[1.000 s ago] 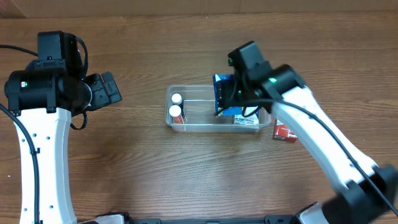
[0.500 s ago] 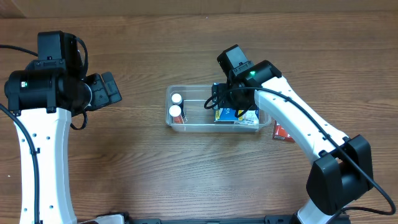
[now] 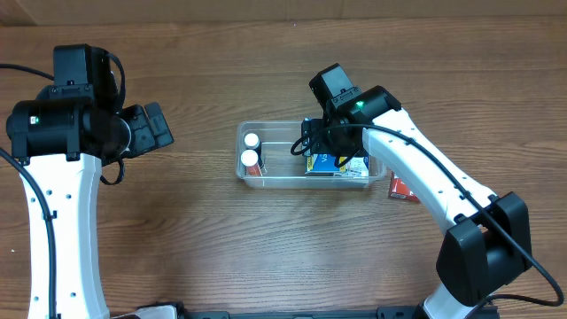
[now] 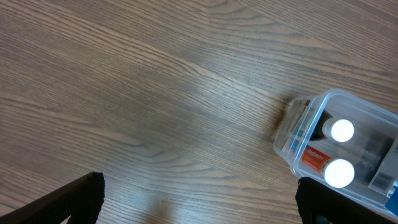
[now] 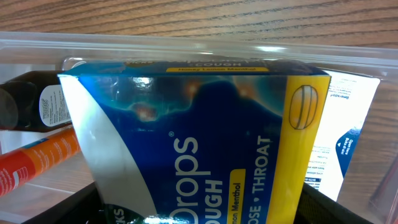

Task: Pack container
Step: 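Lower the VapoDrops box into the container's middle and release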

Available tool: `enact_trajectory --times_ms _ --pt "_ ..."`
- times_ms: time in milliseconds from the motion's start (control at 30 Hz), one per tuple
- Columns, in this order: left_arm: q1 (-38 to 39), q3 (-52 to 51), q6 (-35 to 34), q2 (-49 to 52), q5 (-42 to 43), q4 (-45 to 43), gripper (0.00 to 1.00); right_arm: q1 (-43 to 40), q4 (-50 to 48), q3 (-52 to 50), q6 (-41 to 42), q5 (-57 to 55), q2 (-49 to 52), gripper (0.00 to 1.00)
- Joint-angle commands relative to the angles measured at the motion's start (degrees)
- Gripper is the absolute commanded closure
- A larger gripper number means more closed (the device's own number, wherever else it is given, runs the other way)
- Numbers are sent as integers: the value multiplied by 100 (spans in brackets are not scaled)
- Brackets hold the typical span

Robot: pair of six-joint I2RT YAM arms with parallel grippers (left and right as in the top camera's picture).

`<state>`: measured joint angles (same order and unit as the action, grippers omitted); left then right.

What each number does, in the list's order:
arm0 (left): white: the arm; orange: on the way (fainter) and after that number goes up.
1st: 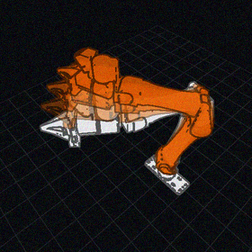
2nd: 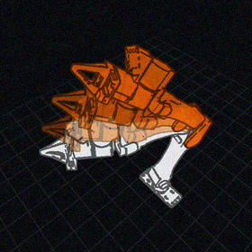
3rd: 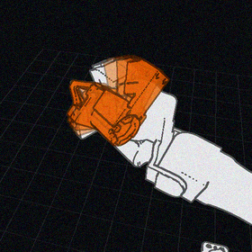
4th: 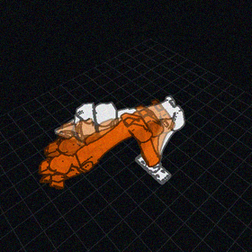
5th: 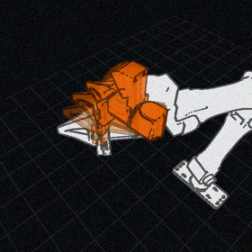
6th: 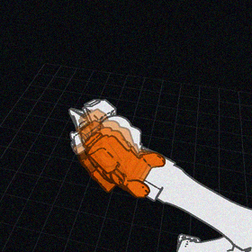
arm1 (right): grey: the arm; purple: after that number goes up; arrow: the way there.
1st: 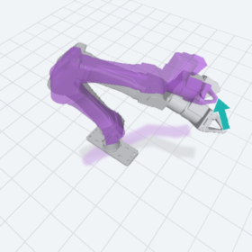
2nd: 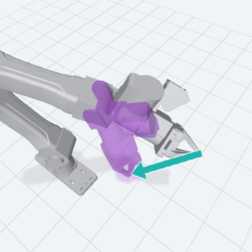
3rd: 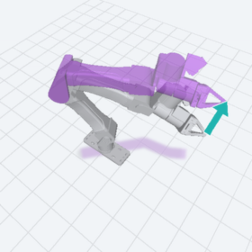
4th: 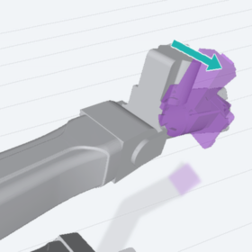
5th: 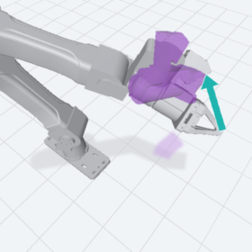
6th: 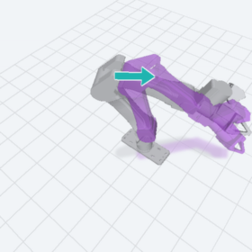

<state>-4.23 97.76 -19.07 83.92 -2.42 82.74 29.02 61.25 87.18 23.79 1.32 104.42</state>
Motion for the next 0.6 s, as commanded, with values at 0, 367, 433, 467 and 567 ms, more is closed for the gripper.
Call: enact_trajectory --times_ms 0,367,433,467,567 --pt "7 -17 133 7 -101 2 0 24 -28 20 28 33 -46 14" --pt "7 -17 155 7 -116 -2 0 24 -31 15 28 33 -46 12" --pt "7 -17 155 7 -116 0 0 24 -39 15 24 28 -46 12" --pt "7 -17 164 7 -116 0 0 22 -55 17 22 -59 -46 12" --pt "7 -17 234 7 -116 4 0 -2 94 201 24 -675 -195 7"
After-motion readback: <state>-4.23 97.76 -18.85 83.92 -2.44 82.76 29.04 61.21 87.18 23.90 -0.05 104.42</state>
